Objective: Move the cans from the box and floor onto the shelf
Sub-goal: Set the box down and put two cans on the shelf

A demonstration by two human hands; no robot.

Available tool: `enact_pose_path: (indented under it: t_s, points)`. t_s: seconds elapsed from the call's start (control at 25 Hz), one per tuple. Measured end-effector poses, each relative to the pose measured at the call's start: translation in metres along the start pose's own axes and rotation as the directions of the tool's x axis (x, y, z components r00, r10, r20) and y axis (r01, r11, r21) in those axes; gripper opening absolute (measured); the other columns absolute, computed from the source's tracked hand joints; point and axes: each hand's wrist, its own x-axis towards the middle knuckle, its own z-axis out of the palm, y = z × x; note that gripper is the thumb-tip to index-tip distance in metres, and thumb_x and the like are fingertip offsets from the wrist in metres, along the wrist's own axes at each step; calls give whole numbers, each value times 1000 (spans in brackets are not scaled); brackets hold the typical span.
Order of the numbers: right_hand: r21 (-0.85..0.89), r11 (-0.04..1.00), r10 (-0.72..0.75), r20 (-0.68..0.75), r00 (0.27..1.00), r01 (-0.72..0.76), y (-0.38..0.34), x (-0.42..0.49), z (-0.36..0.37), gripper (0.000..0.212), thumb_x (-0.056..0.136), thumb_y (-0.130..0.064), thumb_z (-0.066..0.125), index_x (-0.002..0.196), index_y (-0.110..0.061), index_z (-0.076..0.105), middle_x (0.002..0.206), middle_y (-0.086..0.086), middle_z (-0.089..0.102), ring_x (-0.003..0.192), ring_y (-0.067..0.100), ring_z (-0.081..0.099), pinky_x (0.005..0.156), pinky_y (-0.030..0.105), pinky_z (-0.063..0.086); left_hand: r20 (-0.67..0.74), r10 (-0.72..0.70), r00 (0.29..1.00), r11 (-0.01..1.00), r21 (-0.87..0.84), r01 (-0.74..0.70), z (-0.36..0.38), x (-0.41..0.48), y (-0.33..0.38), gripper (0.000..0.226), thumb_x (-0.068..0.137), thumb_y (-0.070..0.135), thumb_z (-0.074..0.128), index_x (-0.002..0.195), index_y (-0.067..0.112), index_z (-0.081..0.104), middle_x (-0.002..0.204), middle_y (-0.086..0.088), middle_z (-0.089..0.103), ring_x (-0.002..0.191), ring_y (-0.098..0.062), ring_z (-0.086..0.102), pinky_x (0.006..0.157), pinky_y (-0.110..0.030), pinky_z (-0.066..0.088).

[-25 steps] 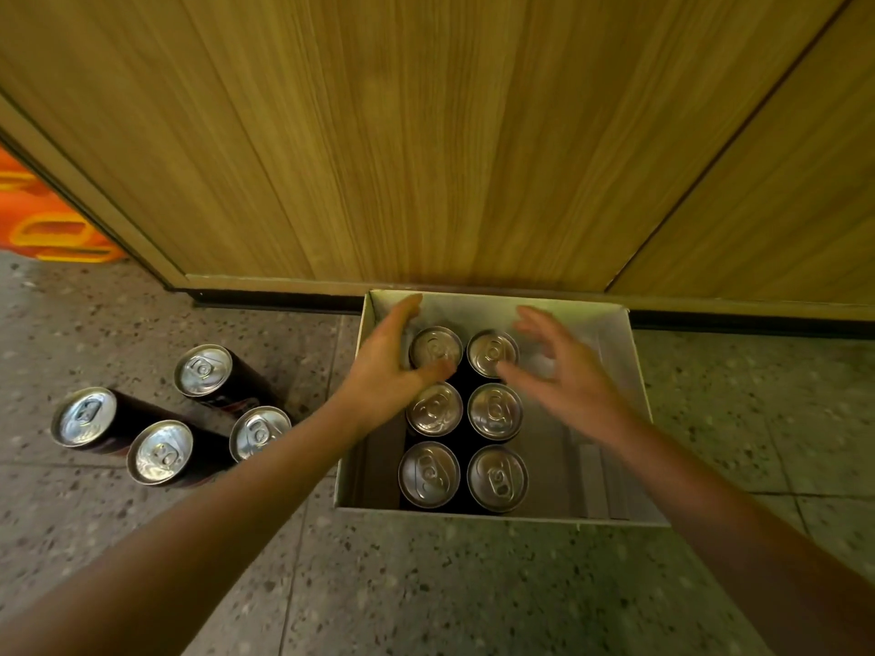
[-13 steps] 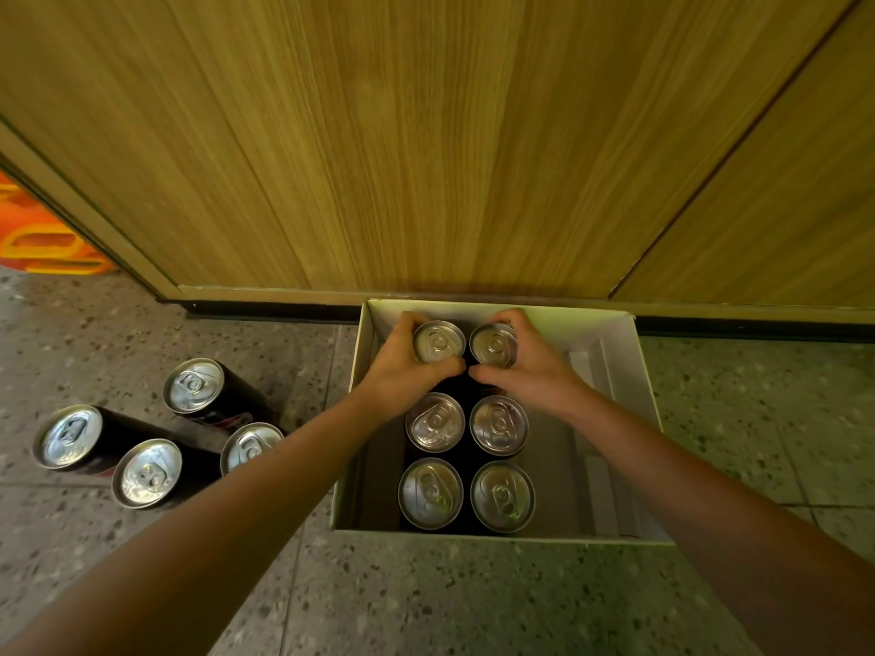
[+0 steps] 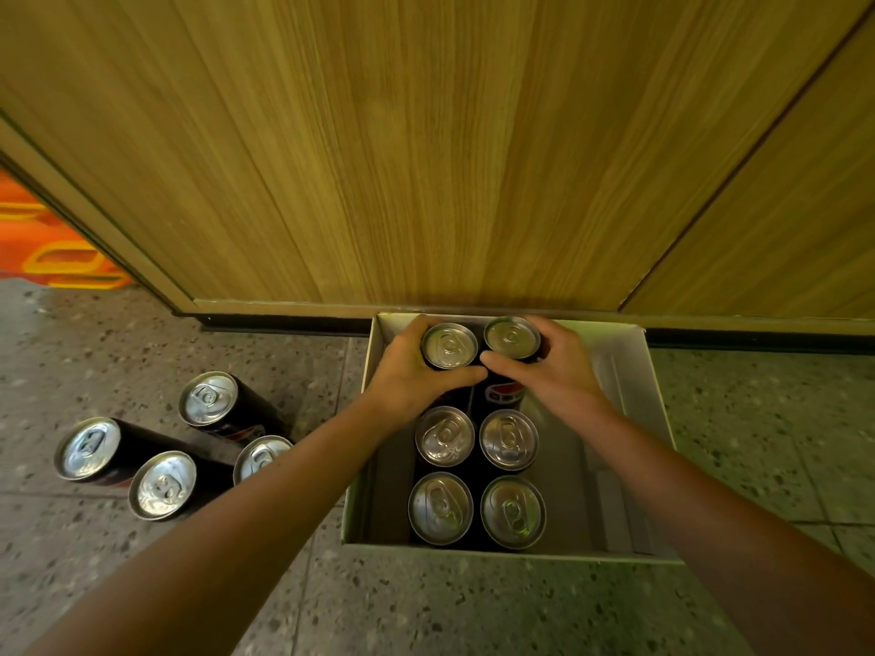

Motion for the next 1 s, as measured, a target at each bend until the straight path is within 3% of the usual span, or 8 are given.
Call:
enact_pose_path:
  t_s: [0.12,0.2,0.36,0.52,0.68,0.76,0.88,1.0]
  points:
    - [-7,999,-46,-46,998,46,-50,-4,-19,43,61,-28,81,98,-12,66,91,-2,70,85,7,65,71,16,50,-39,67,997,998,-9,-67,-17,-13,51,46,59,23,84,98,12,61,91,2,69,84,-4,64,71,-13,52]
    - [-9,998,-65,-63,996,65,-107,-11,-37,43,62,-27,81,99,-15,65,88,-7,68,82,-3,63,70,11,50,-68,79,995,996,-32,-81,-36,-28,109,39,58,24,84,89,19,61,84,6,68,78,-3,64,71,-17,53]
    - [16,996,-89,-55,995,90,-257,-33,-86,37,63,-21,81,95,-18,63,82,-17,62,71,-19,58,65,3,46,-63,117,991,992,-44,-120,-85,-74,255,49,54,29,84,95,13,62,84,6,68,78,-2,65,70,-20,55]
    - [24,989,-144,-34,989,145,-421,-68,-141,36,58,-25,83,80,-36,57,77,-18,64,73,-12,61,64,6,47,-32,140,990,988,-67,-142,-139,-131,410,63,42,43,87,92,15,60,81,7,68,75,1,65,65,-15,52]
    - [47,986,-163,12,987,162,-581,-93,-194,41,49,-39,85,81,-33,60,75,-13,69,76,-6,63,64,8,49,-41,172,984,984,-39,-173,-193,-178,555,64,41,44,85,91,16,59,82,8,69,76,1,66,64,-15,51]
    - [43,979,-201,4,980,201,-653,-97,-217,41,47,-47,79,81,-32,61,80,-18,70,77,-3,65,63,9,49,-57,213,975,976,-24,-214,-219,-193,623,65,41,48,86,91,17,59,80,8,70,76,-1,66,64,-18,51]
    - [39,963,-267,-26,963,268,-750,-99,-248,39,51,-41,83,81,-31,60,77,-15,70,78,-5,64,61,8,49,-67,295,953,955,10,-295,-256,-205,720,54,41,54,84,83,27,62,78,16,71,76,1,67,65,-20,52]
    - [33,949,-311,-45,949,313,-833,-98,-276,38,54,-42,74,87,-27,61,85,-12,68,82,-6,62,66,9,50,-54,366,929,931,28,-365,-287,-212,805,57,43,54,82,86,23,63,80,10,72,81,-4,68,70,-24,54]
